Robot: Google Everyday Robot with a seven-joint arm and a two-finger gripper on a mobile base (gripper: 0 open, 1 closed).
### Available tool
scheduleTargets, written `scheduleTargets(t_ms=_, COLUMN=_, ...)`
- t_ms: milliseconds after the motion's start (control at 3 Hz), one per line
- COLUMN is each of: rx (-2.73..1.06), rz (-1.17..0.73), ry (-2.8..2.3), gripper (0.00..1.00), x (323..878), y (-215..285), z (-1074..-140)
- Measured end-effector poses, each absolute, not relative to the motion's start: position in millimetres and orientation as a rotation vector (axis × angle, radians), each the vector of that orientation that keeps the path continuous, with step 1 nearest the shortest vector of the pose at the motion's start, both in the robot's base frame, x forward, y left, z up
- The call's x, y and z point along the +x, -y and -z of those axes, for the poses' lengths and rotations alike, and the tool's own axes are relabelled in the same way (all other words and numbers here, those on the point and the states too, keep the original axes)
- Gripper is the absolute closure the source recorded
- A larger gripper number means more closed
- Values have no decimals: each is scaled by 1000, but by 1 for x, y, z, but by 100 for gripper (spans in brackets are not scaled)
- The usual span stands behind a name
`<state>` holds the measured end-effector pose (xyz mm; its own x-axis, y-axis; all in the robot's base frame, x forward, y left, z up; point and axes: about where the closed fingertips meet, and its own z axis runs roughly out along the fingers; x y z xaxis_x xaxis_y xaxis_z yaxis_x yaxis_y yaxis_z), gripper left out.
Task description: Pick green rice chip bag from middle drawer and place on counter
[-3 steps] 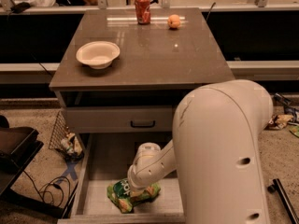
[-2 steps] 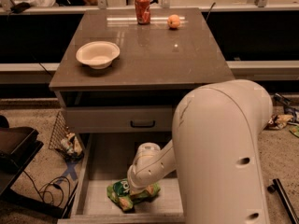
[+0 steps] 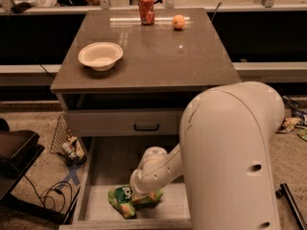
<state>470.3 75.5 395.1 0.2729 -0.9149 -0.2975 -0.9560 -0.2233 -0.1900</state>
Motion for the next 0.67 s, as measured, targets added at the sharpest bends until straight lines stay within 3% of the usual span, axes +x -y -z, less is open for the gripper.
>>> scheduleTargets(t_ms=667, rx=-2048, rz=-253, ry=-1634, gripper=100, x=444, y=-61, z=-461)
